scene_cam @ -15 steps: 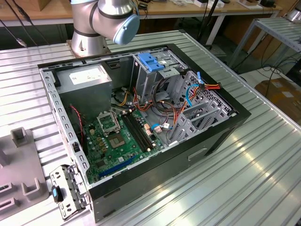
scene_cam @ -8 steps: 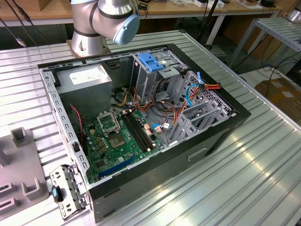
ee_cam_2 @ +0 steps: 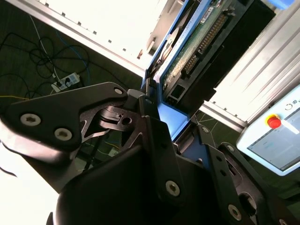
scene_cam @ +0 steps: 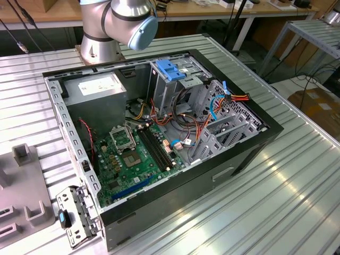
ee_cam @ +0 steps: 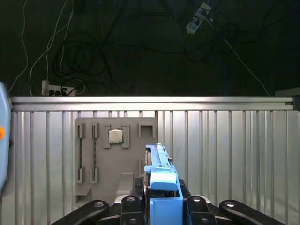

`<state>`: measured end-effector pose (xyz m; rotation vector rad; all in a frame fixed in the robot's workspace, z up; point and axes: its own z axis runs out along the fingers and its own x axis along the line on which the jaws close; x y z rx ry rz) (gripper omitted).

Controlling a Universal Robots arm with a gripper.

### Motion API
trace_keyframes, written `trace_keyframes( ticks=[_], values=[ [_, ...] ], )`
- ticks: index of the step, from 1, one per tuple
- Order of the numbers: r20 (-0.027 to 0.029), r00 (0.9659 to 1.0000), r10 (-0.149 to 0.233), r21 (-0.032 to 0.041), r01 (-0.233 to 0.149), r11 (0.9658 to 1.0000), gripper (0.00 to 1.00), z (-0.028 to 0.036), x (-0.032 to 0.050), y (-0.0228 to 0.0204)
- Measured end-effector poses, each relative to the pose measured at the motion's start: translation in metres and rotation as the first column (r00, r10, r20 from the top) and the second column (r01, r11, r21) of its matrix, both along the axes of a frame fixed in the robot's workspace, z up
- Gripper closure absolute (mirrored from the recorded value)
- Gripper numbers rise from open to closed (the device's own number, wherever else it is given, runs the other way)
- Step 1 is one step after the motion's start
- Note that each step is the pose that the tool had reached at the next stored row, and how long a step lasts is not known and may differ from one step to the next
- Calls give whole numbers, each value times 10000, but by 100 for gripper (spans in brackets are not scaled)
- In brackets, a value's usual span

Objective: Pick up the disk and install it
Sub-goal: 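Pick up the disk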

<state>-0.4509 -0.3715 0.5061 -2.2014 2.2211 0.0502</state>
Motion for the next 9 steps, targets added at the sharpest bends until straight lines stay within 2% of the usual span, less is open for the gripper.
trace_keyframes(
  ticks=[5,7,9],
  values=[
    [-1,10000,1,-3,-1,10000,63,1,13,0],
    [0,10000,0,-7,0,10000,63,0,42,-1],
    [-1,10000,-1,-17,1,10000,63,0,53,-15]
  ],
)
